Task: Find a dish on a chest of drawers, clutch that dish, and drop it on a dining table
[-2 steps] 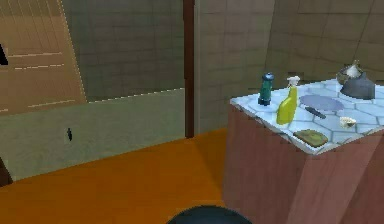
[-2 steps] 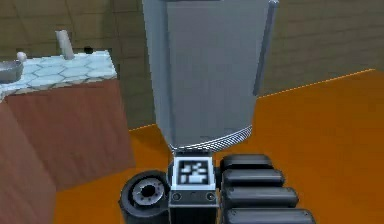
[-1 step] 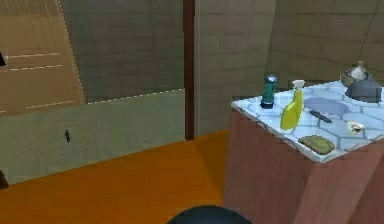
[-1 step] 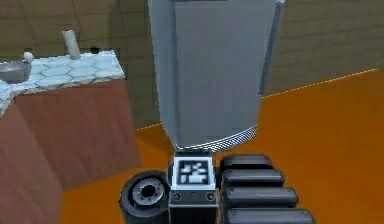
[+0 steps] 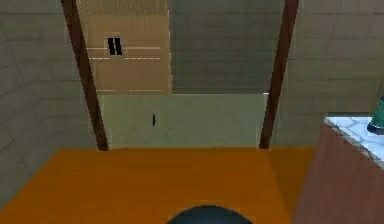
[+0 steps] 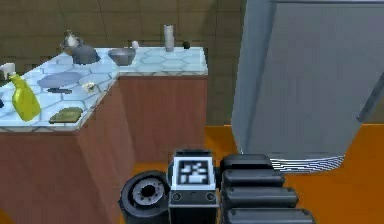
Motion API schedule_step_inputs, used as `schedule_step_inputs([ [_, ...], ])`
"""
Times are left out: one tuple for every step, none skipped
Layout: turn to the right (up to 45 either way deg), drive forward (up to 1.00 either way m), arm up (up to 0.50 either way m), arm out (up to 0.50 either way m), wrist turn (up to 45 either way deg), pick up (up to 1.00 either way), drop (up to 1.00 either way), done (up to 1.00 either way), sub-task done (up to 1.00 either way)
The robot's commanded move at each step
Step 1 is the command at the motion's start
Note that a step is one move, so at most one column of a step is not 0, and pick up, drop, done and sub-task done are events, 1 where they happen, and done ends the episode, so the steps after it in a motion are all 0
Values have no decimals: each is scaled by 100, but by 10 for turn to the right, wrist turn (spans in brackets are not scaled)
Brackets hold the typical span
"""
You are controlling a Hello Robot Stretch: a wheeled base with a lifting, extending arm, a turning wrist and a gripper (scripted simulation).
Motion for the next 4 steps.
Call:
schedule_step_inputs([
  [0,100,0,0,0,0,0,0,0],
  [0,100,0,0,0,0,0,0,0],
  [-60,0,0,0,0,0,0,0,0],
  [0,25,0,0,0,0,0,0,0],
])
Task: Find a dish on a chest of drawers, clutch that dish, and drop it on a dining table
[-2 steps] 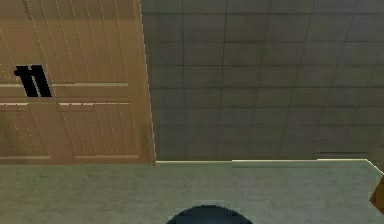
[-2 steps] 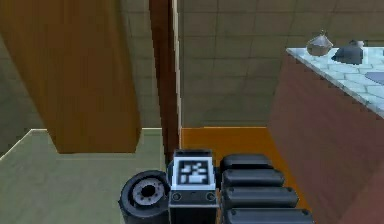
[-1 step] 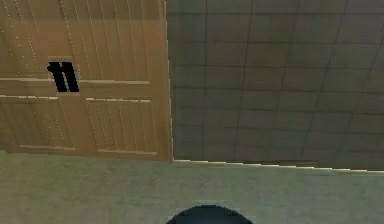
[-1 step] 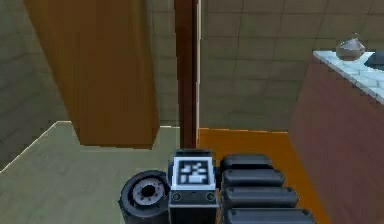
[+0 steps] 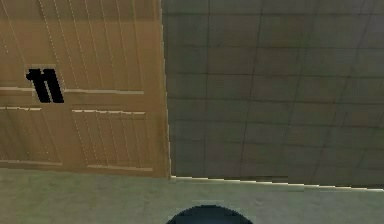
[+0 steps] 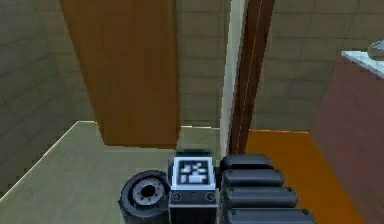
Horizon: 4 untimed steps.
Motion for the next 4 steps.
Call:
schedule_step_inputs([
  [450,0,0,0,0,0,0,0,0],
  [450,0,0,0,0,0,0,0,0],
  [0,25,0,0,0,0,0,0,0],
  [-450,0,0,0,0,0,0,0,0],
])
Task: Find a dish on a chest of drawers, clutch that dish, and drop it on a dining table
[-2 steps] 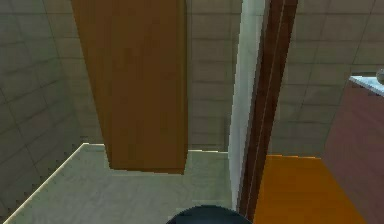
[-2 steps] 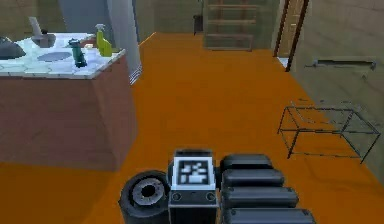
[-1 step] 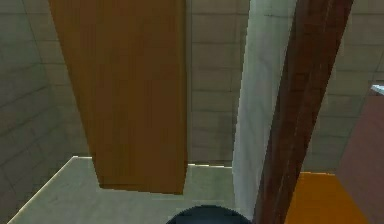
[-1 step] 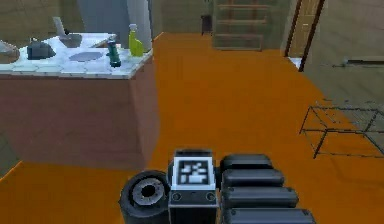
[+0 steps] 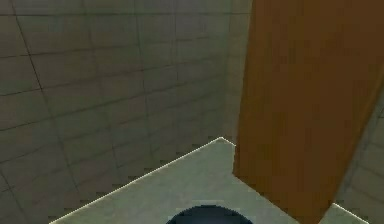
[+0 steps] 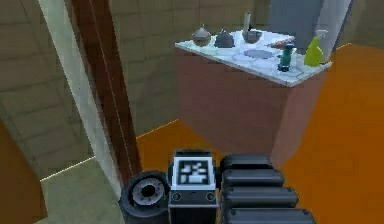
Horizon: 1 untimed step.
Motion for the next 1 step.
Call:
schedule_step_inputs([
  [-450,0,0,0,0,0,0,0,0],
])
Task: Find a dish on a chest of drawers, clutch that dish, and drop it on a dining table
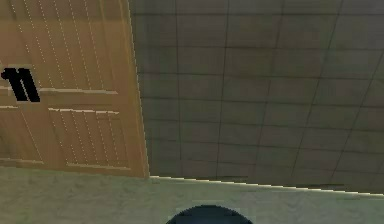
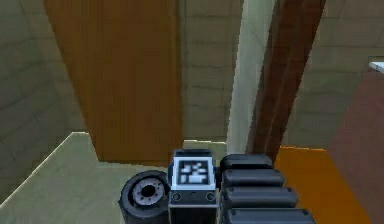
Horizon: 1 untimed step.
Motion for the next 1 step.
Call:
schedule_step_inputs([
  [-120,0,0,0,0,0,0,0,0],
])
